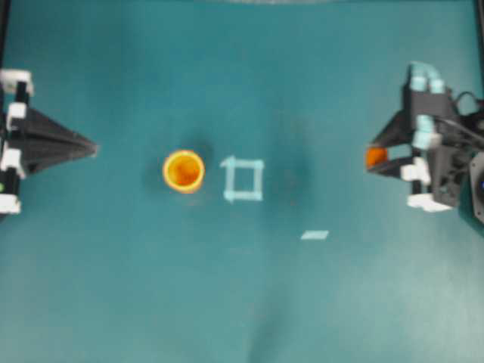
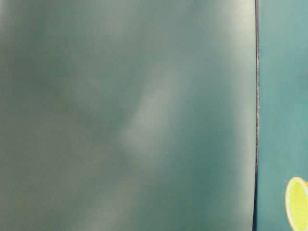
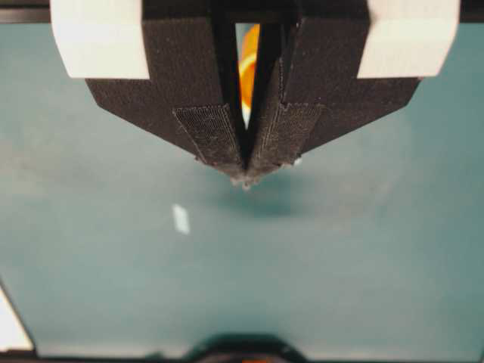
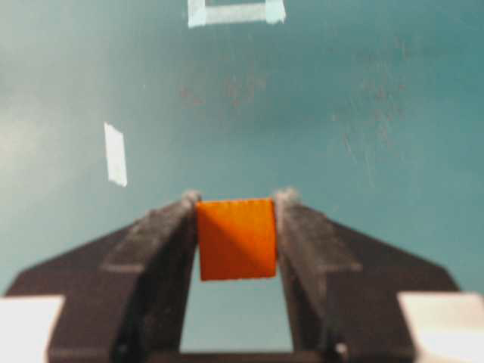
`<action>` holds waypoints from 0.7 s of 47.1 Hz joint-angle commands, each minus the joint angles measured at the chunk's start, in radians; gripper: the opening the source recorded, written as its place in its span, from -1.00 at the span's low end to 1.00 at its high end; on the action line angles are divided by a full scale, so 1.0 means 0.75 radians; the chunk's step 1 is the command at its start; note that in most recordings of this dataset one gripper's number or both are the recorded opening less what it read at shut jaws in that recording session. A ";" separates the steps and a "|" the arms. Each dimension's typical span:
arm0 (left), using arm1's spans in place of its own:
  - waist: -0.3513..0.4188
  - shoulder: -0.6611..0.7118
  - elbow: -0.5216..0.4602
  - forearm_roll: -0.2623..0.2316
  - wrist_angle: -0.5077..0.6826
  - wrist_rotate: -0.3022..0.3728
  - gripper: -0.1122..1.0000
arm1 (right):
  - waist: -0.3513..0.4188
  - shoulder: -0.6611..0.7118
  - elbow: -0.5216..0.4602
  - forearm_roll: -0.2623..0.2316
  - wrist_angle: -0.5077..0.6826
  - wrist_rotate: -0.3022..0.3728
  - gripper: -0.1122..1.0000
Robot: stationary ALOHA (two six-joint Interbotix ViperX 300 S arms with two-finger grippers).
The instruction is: Move the block to the right with right arm.
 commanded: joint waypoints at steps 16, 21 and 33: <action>0.000 0.010 -0.041 0.002 0.006 -0.004 -0.79 | 0.002 -0.297 0.067 0.002 0.250 0.000 -0.07; 0.000 0.012 -0.041 0.000 0.006 -0.016 -0.79 | 0.000 -0.364 0.086 0.004 0.305 0.000 -0.07; 0.000 0.012 -0.041 0.002 0.006 -0.045 -0.79 | 0.002 -0.499 0.117 0.004 0.446 0.000 -0.07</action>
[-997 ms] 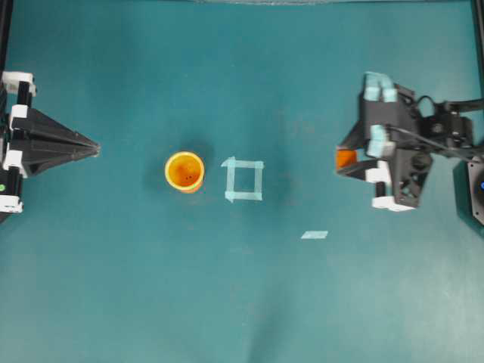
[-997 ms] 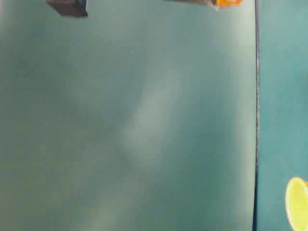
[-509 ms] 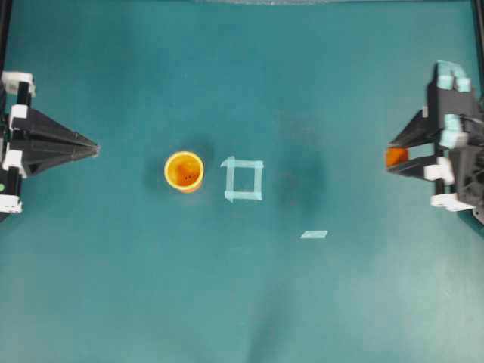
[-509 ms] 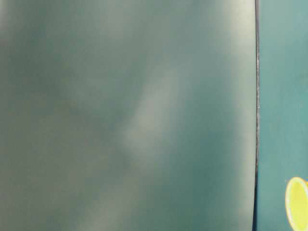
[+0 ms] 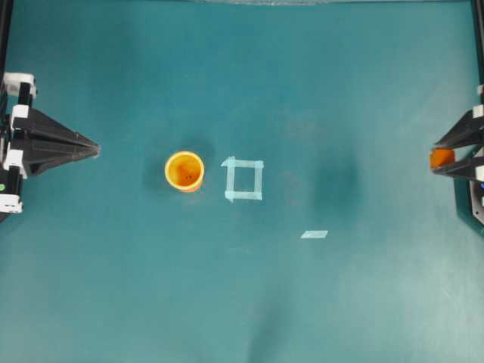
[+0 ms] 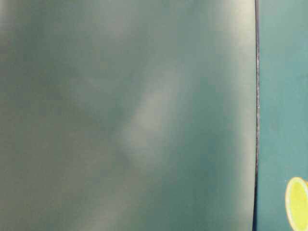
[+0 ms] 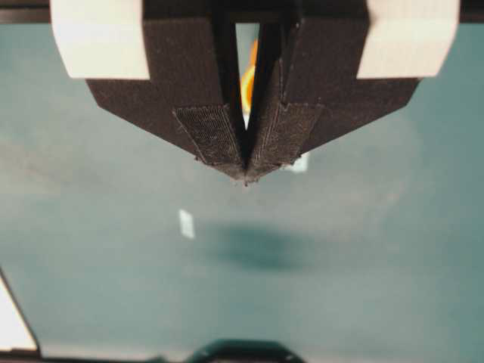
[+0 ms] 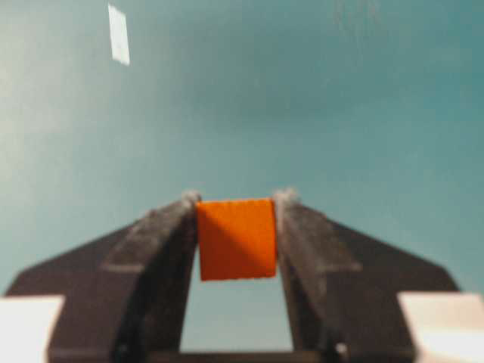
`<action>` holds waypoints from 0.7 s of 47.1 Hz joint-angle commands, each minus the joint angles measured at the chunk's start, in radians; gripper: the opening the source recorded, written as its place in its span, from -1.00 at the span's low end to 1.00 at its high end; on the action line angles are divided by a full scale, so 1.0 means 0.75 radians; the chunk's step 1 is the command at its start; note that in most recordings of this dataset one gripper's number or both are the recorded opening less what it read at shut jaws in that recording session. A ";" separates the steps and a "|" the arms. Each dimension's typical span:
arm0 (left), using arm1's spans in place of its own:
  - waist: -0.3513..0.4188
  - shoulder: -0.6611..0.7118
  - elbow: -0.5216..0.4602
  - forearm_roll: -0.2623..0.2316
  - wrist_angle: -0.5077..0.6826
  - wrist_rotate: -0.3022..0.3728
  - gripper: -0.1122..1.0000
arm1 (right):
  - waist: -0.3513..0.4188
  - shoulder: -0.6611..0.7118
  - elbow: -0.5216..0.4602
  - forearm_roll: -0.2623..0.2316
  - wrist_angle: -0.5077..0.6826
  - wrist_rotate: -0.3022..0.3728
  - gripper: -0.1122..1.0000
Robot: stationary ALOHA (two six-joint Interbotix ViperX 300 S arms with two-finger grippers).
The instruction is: Move the block to the right with right arm.
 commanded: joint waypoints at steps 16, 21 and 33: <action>0.002 0.010 -0.041 0.002 -0.006 -0.004 -0.79 | 0.000 -0.219 -0.014 0.006 0.239 0.000 -0.07; 0.002 0.010 -0.043 0.002 -0.006 -0.004 -0.79 | 0.002 -0.268 -0.014 0.008 0.295 0.004 -0.07; 0.002 0.010 -0.041 0.000 -0.004 -0.004 -0.79 | 0.000 -0.329 -0.012 0.008 0.364 0.029 -0.07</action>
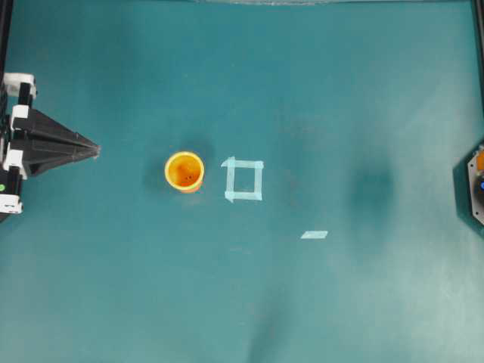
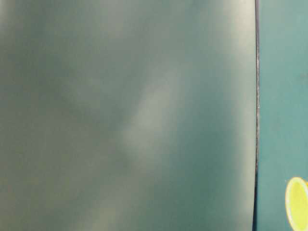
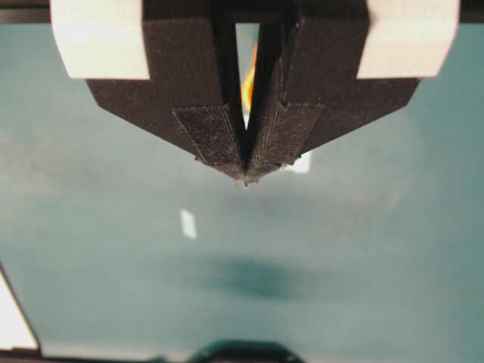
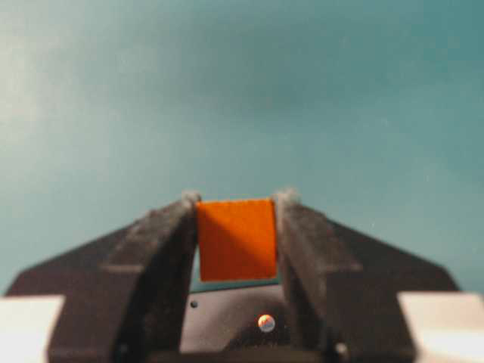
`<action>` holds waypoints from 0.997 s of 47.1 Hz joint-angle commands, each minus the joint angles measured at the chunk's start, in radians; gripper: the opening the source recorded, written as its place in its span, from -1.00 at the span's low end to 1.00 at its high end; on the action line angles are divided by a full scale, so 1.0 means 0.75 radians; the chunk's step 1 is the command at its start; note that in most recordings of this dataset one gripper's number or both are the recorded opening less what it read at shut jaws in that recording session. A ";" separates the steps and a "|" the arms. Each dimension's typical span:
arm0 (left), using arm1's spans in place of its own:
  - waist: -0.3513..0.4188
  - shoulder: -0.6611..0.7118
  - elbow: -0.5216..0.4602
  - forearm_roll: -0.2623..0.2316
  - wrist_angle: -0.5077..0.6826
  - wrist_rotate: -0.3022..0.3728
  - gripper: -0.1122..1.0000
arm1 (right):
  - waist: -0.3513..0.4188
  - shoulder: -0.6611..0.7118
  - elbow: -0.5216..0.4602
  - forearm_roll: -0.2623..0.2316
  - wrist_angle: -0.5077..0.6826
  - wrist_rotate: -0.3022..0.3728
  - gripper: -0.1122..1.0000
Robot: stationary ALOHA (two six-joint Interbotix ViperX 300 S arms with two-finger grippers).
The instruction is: Move the block to the right with right arm.
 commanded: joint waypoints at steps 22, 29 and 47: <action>0.000 0.008 -0.041 0.002 -0.008 0.000 -0.79 | 0.002 -0.022 -0.027 0.004 0.012 -0.002 -0.07; 0.000 0.008 -0.041 0.002 -0.008 0.000 -0.79 | 0.002 -0.022 -0.025 0.004 0.012 -0.002 -0.07; 0.000 0.008 -0.041 0.002 -0.008 0.000 -0.79 | 0.000 -0.020 -0.022 0.004 0.012 -0.002 -0.07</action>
